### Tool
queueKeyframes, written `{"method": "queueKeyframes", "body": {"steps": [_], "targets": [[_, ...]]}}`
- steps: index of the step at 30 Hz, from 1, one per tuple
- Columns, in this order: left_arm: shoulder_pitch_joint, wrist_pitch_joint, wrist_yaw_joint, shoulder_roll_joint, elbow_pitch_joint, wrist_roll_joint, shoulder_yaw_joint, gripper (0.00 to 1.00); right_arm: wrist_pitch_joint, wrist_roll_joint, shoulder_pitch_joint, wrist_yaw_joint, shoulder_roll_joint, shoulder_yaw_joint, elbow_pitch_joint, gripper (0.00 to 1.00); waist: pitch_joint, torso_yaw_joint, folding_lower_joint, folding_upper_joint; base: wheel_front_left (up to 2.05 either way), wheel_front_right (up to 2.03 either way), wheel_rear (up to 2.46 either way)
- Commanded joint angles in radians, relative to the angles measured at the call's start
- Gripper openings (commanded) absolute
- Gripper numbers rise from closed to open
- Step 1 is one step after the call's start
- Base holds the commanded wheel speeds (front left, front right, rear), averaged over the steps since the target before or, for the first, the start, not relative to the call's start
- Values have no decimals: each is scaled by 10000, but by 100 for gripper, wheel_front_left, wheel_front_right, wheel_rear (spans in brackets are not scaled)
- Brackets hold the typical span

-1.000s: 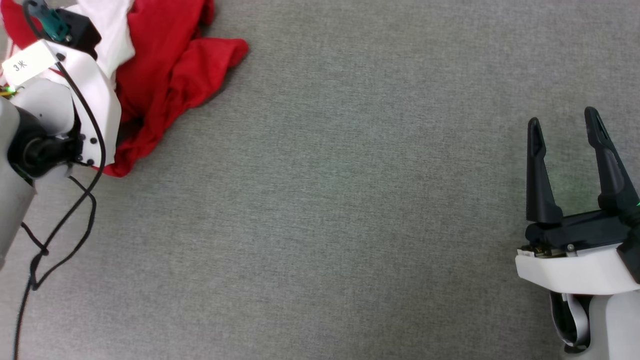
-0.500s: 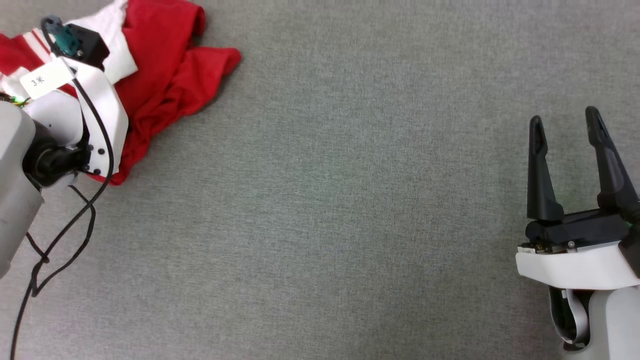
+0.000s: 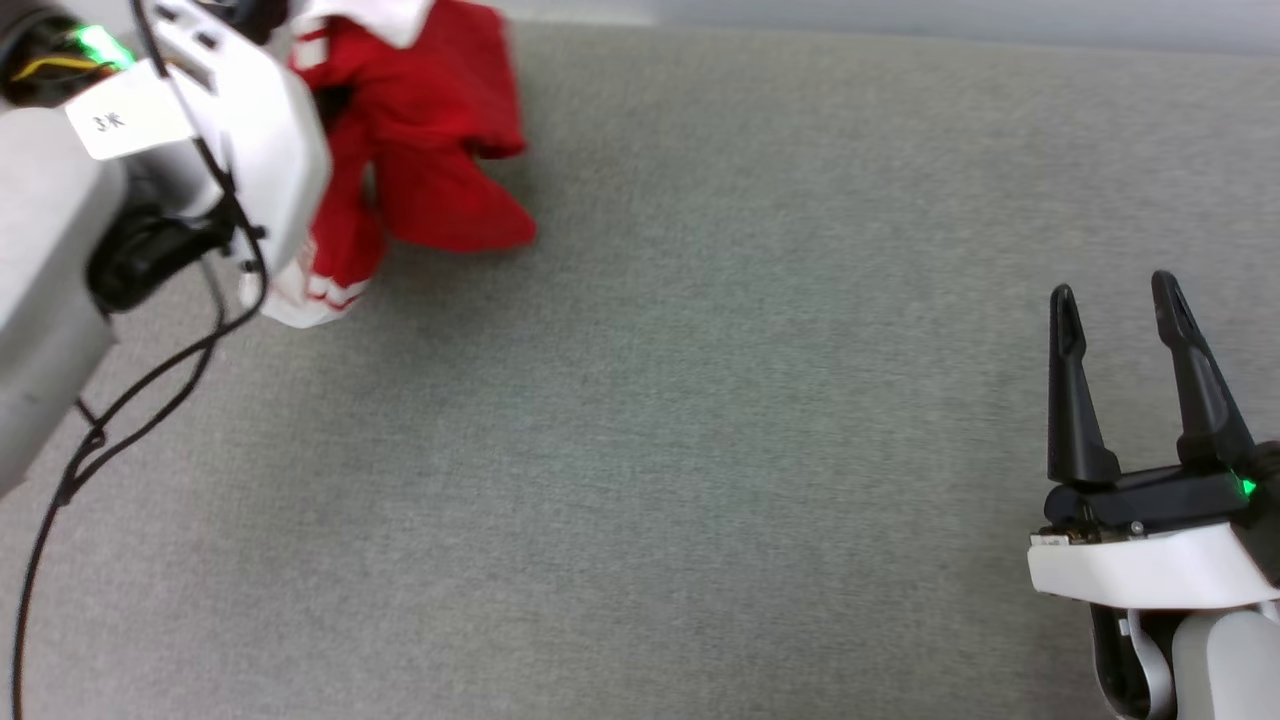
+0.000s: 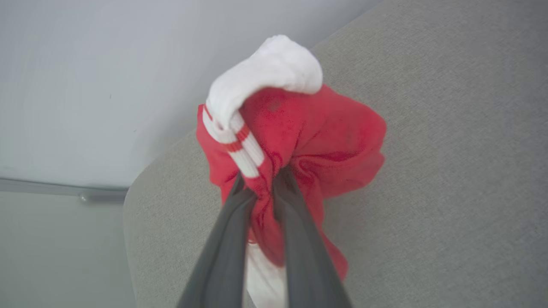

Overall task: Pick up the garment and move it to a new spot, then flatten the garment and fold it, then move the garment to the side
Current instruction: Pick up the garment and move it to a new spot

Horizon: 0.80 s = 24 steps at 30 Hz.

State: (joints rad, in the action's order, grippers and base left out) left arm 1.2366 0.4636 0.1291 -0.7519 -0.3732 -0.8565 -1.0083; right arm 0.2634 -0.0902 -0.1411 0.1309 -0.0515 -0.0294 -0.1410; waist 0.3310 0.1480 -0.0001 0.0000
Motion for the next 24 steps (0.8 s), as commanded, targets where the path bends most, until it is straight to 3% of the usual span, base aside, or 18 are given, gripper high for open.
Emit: {"method": "queueKeyframes", "body": {"steps": [1, 10, 13, 14, 19, 24], "targets": [[302, -273, -8, 206, 427, -55, -406, 0, 21, -169, 212, -3, 17, -46, 4, 100, -386, -437, 1, 0, 0, 0, 0], [1197, -1084, -8, 1210, 1610, 136, -1973, 0, 21, -528, 294, -3, 20, -176, -12, 100, -414, -1694, 1, 0, 0, 0, 0], [1420, -1493, -8, 2048, 1794, 151, -2429, 0, 21, -730, 209, -3, 20, -251, -28, 100, -247, -2263, 1, 0, 0, 0, 0], [1420, -1493, -8, 2048, 1794, 151, -2429, 0, 21, -730, 209, -3, 20, -251, -28, 100, -247, -2263, 1, 0, 0, 0, 0], [1171, -1723, -8, 3164, 1794, 335, -2696, 0, 21, -906, 163, -3, 20, -365, -25, 100, -23, -2769, 1, 0, 0, 0, 0], [-125, -884, -7, 4161, 1904, 1292, -2715, 0, 21, -1095, 22, -3, 19, -409, -46, 100, 198, -3042, 1, 0, 0, 0, 0]]}}
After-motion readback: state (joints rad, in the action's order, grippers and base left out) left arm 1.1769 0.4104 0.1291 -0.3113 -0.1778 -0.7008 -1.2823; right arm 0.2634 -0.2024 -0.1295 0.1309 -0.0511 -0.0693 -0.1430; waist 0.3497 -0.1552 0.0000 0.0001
